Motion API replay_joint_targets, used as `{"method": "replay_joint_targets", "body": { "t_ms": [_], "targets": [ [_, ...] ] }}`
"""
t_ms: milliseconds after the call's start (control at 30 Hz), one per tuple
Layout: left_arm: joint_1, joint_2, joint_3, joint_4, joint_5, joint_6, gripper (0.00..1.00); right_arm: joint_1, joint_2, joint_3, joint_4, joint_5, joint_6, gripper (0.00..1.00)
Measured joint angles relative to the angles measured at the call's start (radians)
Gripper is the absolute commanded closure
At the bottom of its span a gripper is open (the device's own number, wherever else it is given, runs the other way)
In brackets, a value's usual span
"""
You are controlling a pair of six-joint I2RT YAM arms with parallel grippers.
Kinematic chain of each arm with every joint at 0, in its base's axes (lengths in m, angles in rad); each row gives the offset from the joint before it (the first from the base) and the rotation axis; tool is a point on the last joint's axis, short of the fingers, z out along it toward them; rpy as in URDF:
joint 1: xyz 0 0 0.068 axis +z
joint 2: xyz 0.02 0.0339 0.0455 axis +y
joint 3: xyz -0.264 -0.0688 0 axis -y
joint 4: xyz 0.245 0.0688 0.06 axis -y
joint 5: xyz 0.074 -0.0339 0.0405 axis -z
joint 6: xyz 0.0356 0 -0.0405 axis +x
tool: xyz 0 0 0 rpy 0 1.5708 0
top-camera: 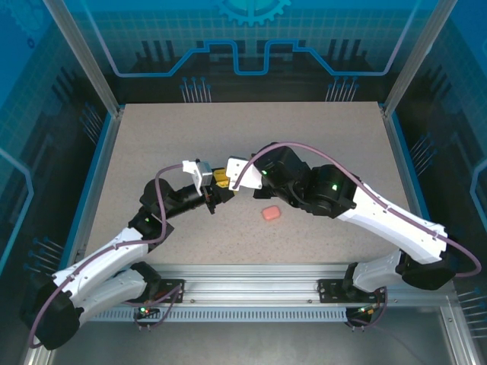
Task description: Insert wireless bluetooth earbuds into charging case
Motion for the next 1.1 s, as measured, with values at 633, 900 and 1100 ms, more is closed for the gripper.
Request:
{"method": "replay_joint_targets", "body": {
  "t_ms": [633,900,1100],
  "targets": [
    [0.000,0.000,0.000,0.000,0.000,0.000,1.00,0.008,0.015,-0.032,0.000,0.026,-0.011,0.80],
    [0.000,0.000,0.000,-0.001,0.000,0.000,1.00,0.012,0.016,-0.033,0.000,0.022,-0.011,0.79],
    [0.000,0.000,0.000,-0.003,0.001,0.000,1.00,0.014,0.021,-0.033,0.000,0.001,-0.011,0.74]
  ]
}}
